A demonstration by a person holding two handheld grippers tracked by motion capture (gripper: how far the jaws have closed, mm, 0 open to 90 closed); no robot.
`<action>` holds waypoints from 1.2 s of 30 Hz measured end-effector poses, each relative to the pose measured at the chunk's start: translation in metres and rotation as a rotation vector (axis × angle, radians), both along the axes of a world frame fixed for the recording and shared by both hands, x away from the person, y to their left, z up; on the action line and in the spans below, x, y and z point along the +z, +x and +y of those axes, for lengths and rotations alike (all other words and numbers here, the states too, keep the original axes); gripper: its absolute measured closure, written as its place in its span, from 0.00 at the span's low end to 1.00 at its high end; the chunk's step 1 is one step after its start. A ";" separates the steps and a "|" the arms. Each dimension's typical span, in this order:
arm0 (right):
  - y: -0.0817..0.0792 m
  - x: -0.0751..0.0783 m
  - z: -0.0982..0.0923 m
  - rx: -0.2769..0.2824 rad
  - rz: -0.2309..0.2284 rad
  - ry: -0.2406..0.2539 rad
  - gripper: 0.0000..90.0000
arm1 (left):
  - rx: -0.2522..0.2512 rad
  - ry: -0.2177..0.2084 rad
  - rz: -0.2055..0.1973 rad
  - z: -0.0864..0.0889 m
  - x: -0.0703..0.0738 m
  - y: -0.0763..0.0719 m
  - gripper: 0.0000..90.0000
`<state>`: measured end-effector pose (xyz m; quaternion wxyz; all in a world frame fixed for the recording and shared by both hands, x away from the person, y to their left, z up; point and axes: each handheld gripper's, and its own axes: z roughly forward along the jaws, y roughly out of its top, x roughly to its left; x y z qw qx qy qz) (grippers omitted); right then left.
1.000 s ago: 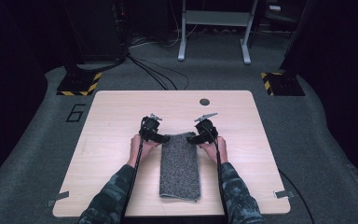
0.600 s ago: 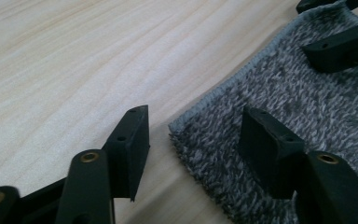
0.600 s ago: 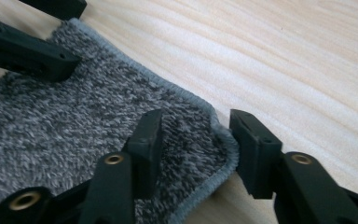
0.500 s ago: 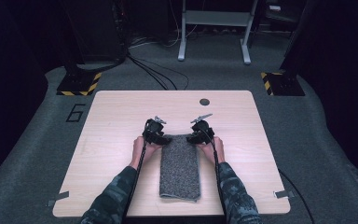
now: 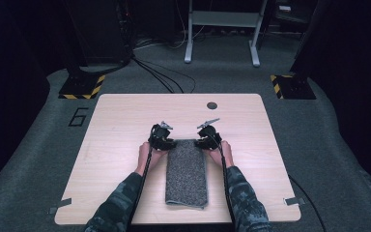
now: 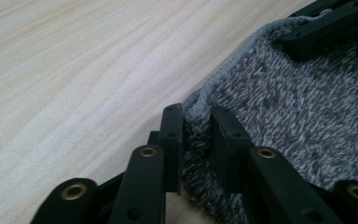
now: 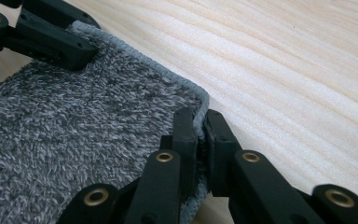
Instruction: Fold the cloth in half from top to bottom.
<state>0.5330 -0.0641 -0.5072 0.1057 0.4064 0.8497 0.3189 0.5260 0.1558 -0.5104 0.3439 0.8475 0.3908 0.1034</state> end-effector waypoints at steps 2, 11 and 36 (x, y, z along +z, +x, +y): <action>-0.003 -0.001 0.002 -0.004 -0.028 -0.010 0.96 | -0.006 0.003 -0.005 0.000 0.000 -0.001 0.90; -0.008 -0.001 0.002 -0.028 -0.077 0.009 0.96 | -0.008 -0.004 -0.018 0.002 0.001 -0.003 0.94; -0.011 0.047 0.000 0.009 -0.227 0.058 0.96 | 0.004 -0.024 -0.151 0.010 0.049 0.004 0.95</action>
